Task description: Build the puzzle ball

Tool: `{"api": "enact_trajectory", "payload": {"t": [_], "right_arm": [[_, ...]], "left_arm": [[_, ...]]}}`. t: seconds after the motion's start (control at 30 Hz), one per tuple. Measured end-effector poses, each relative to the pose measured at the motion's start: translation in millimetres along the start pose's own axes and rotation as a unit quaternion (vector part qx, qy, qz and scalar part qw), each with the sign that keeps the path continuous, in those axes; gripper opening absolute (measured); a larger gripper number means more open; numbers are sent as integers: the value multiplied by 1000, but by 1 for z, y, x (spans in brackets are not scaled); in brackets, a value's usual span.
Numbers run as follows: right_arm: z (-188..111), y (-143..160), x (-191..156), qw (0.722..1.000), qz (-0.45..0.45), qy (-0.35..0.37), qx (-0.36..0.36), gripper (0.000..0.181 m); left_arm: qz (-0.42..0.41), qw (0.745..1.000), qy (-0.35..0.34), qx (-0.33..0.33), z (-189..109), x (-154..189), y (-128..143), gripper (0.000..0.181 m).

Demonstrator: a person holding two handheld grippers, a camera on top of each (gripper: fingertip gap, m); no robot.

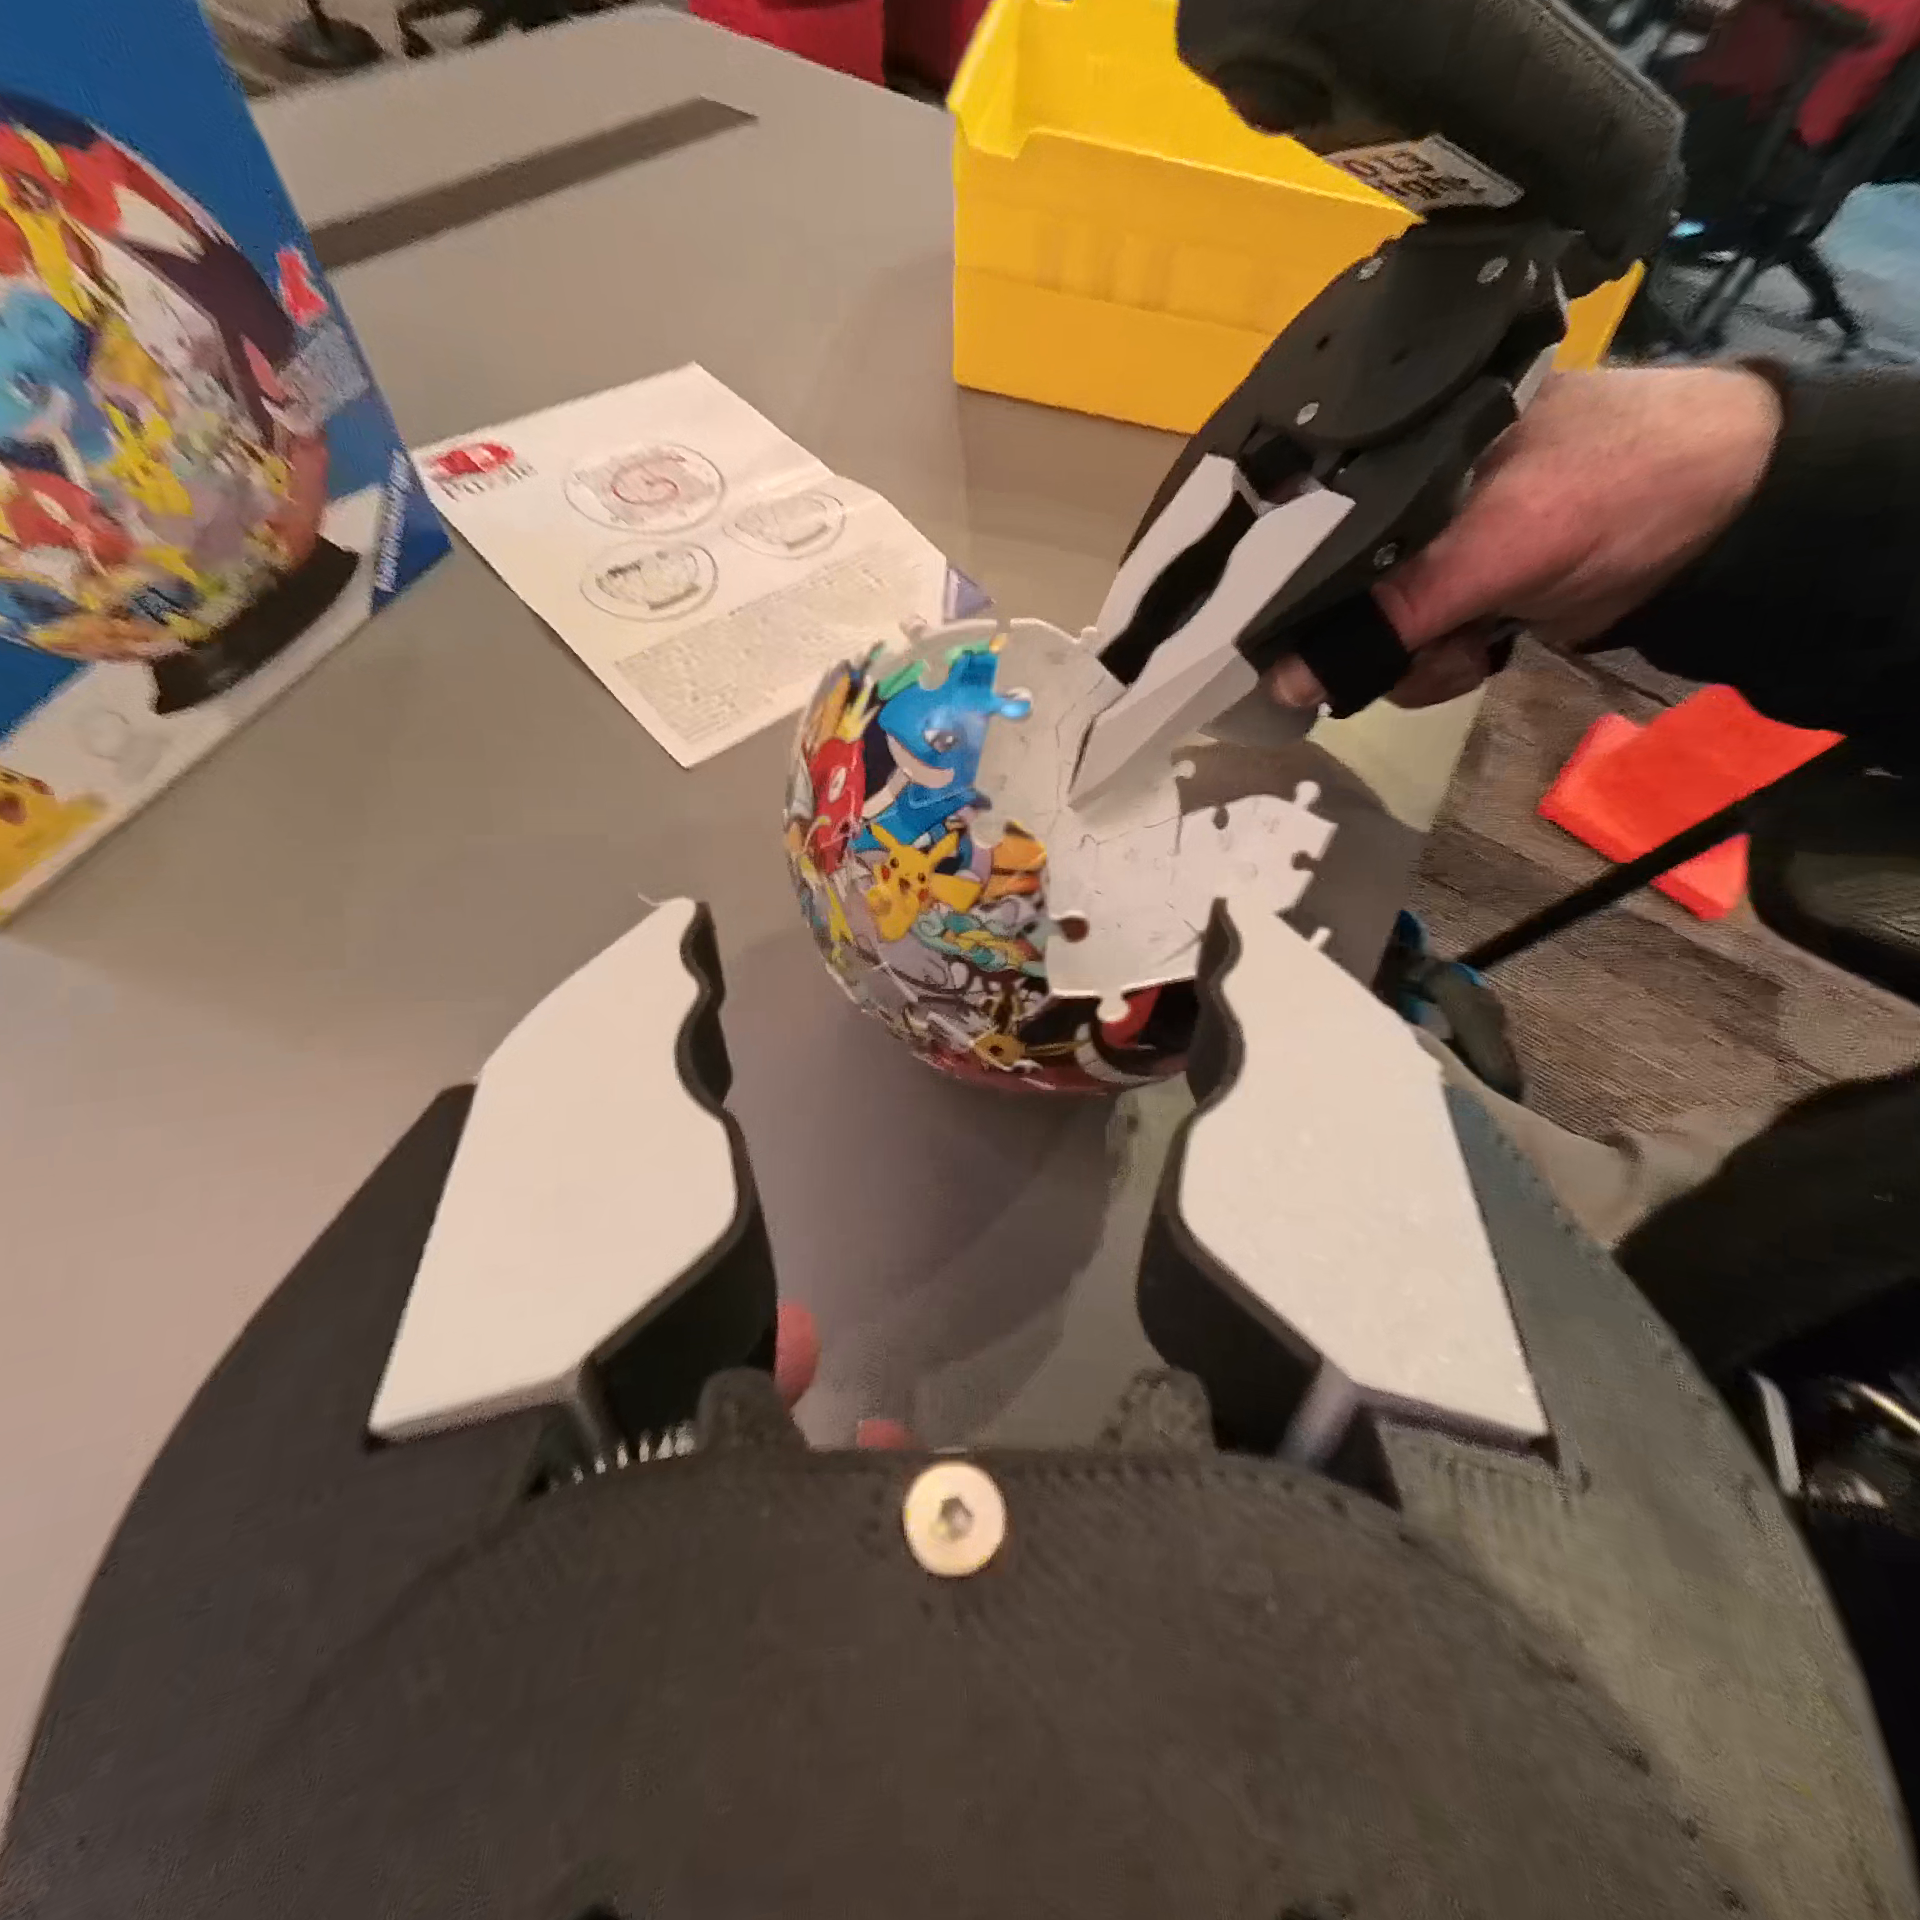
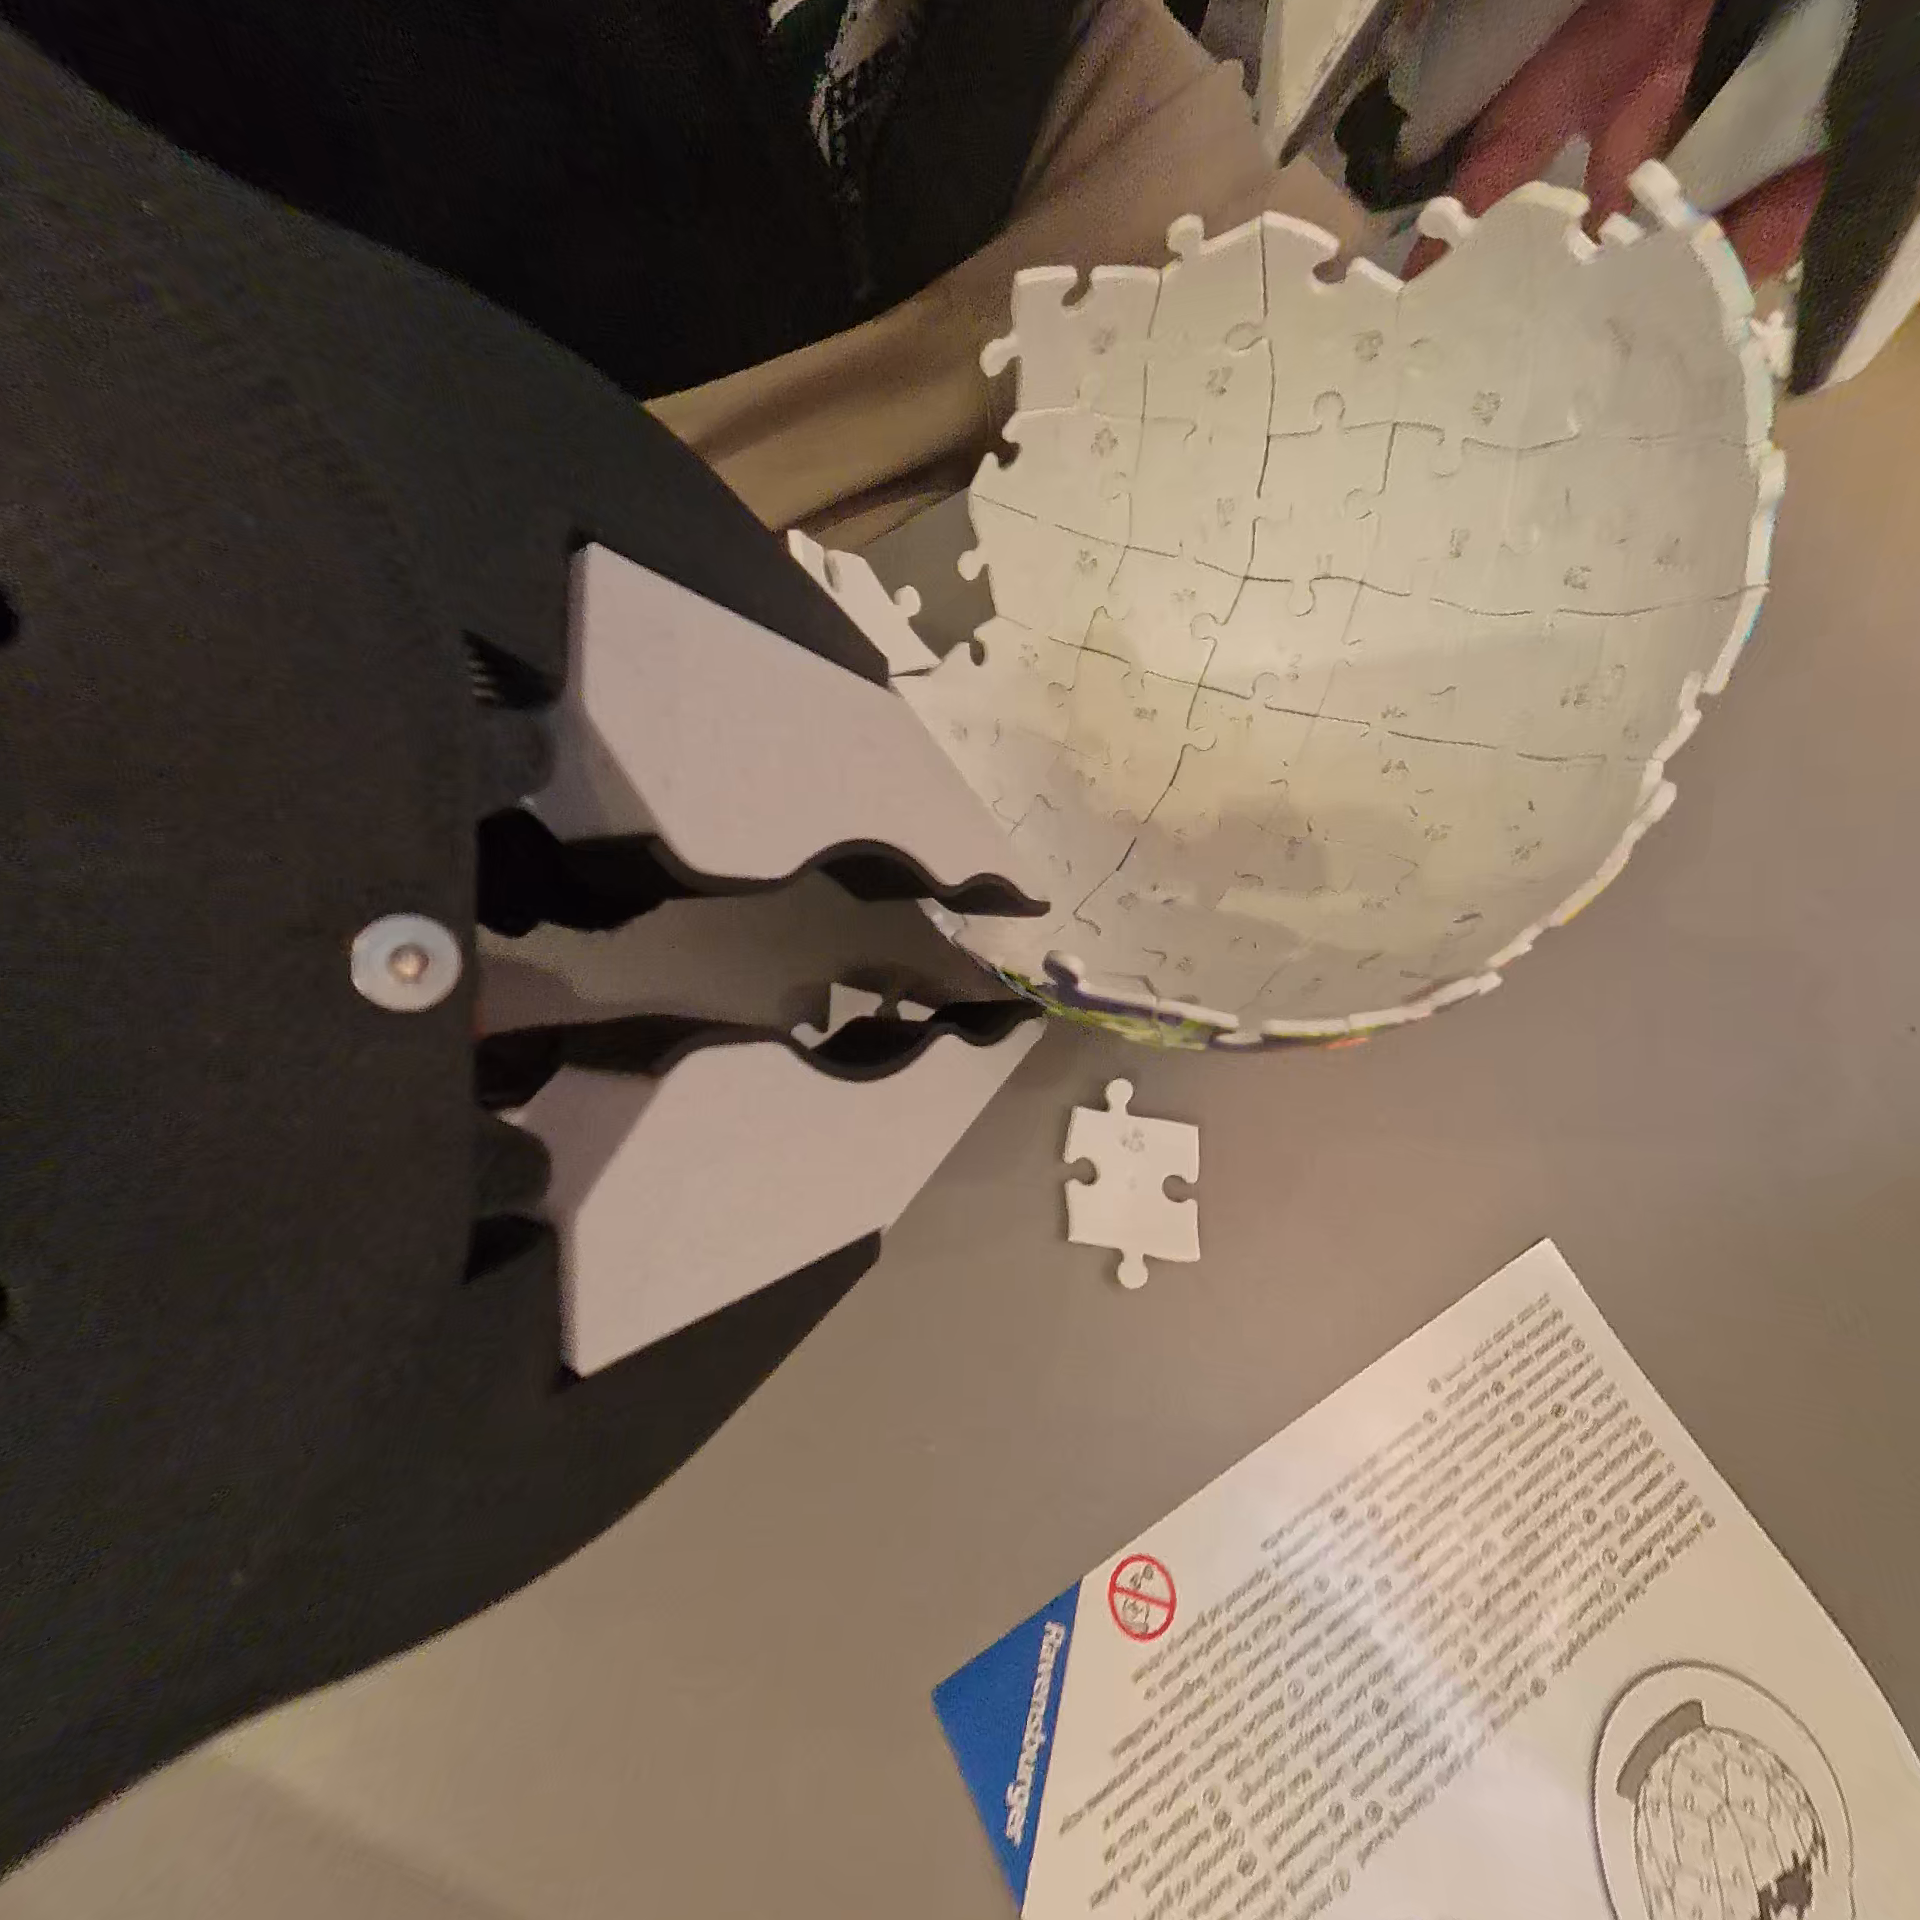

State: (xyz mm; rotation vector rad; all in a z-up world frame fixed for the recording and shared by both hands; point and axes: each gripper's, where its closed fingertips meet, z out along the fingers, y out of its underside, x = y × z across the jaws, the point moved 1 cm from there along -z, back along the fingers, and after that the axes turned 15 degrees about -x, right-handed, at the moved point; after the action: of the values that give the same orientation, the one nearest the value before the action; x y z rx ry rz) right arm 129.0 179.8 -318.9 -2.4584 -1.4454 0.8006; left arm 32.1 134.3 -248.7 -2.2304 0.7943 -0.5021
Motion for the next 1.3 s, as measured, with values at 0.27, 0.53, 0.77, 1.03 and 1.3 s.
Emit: {"api": "enact_trajectory", "payload": {"t": [0.27, 0.53, 0.77, 1.03, 1.3], "right_arm": [[10, -17, -10, 1000, -20, -17, -8, 13], [16, -33, -12, 997, -36, -58, -29, 8], [20, -44, -13, 992, -71, -74, -71, 6], [23, -50, -15, 988, -81, -82, -107, 15], [0, -45, -9, 993, -49, -53, -98, 28]], "left_arm": [[23, 998, 53, -8, 3, -4, 9, 97], [48, 993, 106, -1, 5, -6, 14, 110], [67, 990, 122, 11, 3, -3, 14, 114], [68, 988, 136, 21, 7, 9, 20, 112], [68, 989, 129, 30, 5, 11, 17, 107]]}}
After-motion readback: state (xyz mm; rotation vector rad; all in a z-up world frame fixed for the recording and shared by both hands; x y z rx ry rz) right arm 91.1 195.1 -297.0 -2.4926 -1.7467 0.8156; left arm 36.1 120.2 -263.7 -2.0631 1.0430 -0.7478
